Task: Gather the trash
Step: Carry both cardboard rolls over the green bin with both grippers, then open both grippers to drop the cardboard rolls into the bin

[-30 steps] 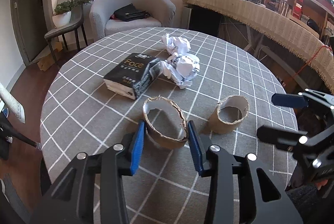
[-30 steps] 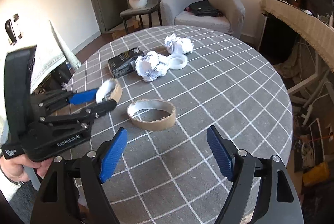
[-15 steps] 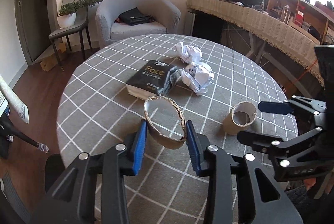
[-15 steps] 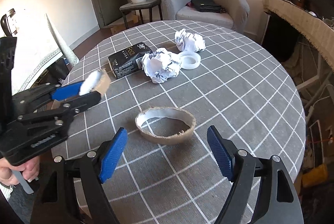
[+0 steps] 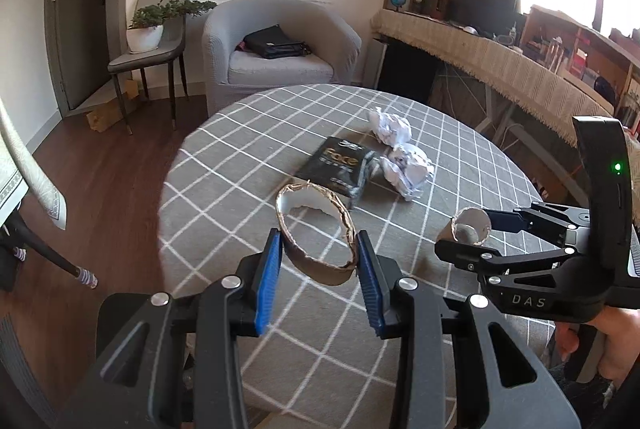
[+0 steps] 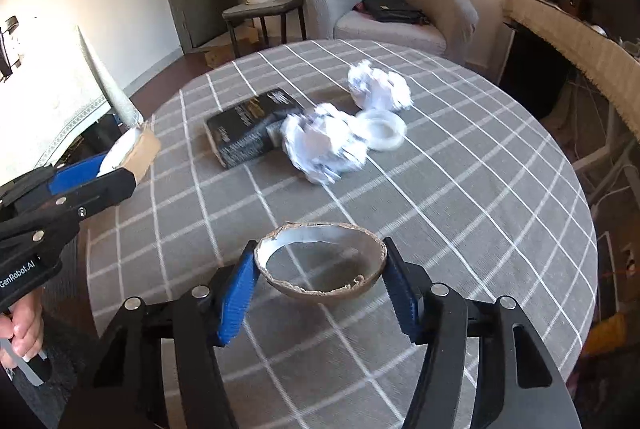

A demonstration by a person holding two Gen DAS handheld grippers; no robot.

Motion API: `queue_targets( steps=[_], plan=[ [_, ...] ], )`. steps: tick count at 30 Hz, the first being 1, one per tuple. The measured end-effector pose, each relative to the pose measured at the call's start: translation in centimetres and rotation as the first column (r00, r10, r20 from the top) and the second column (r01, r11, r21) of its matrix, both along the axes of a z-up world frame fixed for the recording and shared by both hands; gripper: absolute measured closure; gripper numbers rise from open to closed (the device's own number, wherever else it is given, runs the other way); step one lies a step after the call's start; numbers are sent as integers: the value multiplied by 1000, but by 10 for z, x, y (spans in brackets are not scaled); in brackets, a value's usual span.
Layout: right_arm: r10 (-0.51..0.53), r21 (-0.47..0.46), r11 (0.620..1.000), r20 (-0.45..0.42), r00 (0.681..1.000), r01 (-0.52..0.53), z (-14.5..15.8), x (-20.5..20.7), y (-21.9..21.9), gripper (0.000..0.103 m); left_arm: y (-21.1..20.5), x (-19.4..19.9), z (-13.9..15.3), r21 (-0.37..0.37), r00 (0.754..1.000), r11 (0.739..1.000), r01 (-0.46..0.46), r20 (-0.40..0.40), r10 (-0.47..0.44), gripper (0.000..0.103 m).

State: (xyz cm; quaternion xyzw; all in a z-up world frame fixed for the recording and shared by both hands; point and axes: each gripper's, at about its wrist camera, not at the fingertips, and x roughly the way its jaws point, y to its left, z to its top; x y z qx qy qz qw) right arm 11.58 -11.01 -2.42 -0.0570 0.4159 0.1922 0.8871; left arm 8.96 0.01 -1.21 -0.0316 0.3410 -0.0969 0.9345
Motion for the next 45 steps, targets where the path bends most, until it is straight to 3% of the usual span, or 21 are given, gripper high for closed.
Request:
queue_targets(
  steps=[15, 29, 41, 45],
  plan=[
    [125, 55, 990, 56, 991, -128, 30, -5, 89, 42, 91, -22, 3, 14, 989, 989, -146, 2, 146, 63],
    [255, 82, 962, 76, 964, -261, 38, -12, 161, 42, 165, -15, -60, 6, 945, 960, -280, -172, 277, 63],
    [318, 106, 940, 67, 946, -323, 32, -14, 203, 42, 192, -12, -115, 88, 905, 957, -277, -310, 291, 63],
    [334, 106, 935, 57, 941, -338, 27, -14, 215, 42, 202, -12, -140, 112, 879, 957, -267, -379, 289, 63]
  ],
)
